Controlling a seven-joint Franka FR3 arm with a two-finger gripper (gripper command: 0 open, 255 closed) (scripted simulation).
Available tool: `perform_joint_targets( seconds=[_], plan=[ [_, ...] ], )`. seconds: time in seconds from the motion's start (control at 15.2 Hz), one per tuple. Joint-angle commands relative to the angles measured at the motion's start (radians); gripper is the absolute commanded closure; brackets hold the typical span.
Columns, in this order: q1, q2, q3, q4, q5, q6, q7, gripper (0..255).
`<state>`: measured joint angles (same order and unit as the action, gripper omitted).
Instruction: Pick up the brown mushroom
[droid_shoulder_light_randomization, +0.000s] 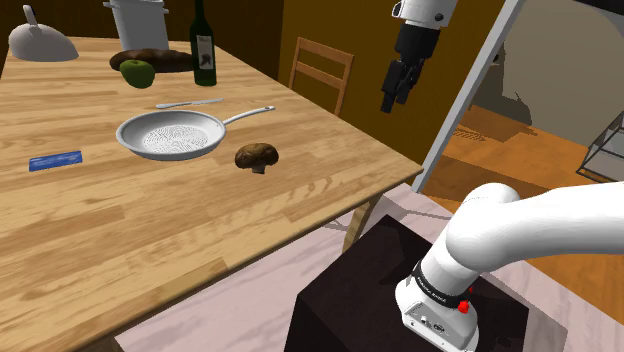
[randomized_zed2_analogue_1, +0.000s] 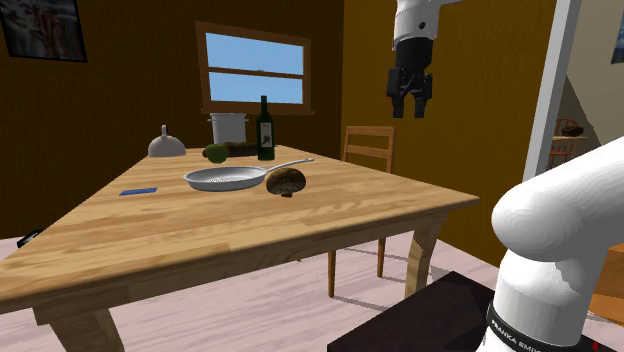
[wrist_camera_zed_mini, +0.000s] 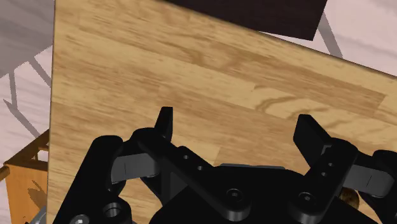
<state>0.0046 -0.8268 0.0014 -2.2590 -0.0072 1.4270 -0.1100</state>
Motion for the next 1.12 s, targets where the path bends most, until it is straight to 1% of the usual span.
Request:
perform_joint_targets(
  seconds=[0.0,0.59,1.06],
  plan=[
    [0.0,0.0,0.0,0.0,0.0,0.0,0.0,0],
    [0.113,0.083,0.129,-0.117,-0.058,0.389,-0.105,0],
    [0.172,0.186,0.236,-0.178,-0.143,0.692,-0.151,0]
  ],
)
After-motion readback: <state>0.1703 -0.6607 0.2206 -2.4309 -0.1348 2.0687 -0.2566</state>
